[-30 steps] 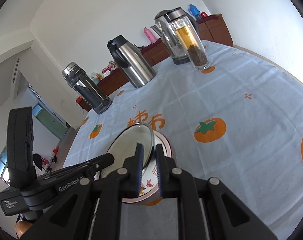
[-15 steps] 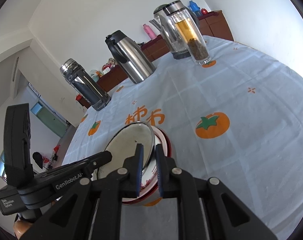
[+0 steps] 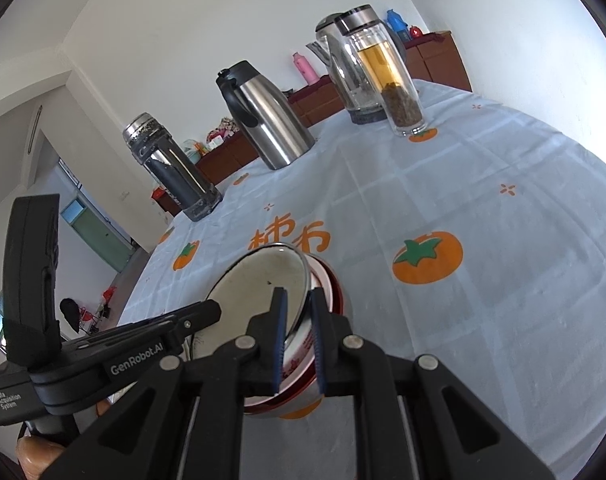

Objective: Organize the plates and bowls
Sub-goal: 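Open both tools to release the white enamel bowl rim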

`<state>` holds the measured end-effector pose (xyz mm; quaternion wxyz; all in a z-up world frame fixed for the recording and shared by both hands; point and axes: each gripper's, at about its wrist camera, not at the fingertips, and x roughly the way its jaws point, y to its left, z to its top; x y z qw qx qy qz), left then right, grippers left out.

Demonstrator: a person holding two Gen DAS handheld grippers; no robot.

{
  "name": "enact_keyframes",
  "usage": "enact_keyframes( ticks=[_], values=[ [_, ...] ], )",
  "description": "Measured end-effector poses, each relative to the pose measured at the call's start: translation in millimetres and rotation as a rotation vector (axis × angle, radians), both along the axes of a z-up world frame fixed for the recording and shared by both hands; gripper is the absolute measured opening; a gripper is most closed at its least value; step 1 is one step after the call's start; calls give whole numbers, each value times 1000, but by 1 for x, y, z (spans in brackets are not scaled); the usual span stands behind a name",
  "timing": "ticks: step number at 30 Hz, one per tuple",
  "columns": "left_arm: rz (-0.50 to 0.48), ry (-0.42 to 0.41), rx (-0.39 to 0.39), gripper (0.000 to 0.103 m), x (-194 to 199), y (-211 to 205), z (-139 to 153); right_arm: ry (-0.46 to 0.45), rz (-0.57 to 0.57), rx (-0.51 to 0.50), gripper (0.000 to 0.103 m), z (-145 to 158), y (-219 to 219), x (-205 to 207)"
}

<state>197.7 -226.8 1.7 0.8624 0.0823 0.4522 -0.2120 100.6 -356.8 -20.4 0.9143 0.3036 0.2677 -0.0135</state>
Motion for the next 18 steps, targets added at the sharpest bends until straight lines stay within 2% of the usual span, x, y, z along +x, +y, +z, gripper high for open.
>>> enact_keyframes(
  ticks=[4, 13, 16, 17, 18],
  values=[
    [2, -7, 5, 9, -1, -1, 1, -16, 3, 23, 14, -2, -3, -1],
    [8, -99, 3, 10, -10, -2, 15, -58, -11, 17, 18, -3, -8, -6],
    [23, -107, -47, 14, -11, 6, 18, -85, -55, 0, 31, -1, -14, -13],
    [30, -116, -59, 19, -13, 9, 19, -93, -66, 1, 41, 1, -16, -15],
    [37, -128, -71, 30, -15, 12, 20, -104, -82, 3, 52, 2, -18, -17]
  ],
)
